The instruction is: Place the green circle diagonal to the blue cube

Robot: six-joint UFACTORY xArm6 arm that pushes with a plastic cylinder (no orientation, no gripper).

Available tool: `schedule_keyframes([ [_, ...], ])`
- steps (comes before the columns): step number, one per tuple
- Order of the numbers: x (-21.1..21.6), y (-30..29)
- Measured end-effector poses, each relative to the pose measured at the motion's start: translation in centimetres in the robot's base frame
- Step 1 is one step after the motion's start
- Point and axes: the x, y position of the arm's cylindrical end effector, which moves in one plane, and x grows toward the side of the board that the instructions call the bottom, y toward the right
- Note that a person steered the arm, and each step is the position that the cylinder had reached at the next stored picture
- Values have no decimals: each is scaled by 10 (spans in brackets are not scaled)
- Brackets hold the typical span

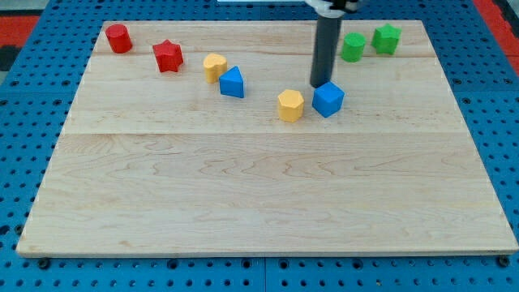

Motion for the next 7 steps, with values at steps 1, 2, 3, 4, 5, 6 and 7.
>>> schedule_keyframes([
  [1,39,2],
  [2,65,2],
  [3,28,19],
  [4,-4,-35],
  [5,-58,-46],
  [6,-114,-25],
  [7,-116,23],
])
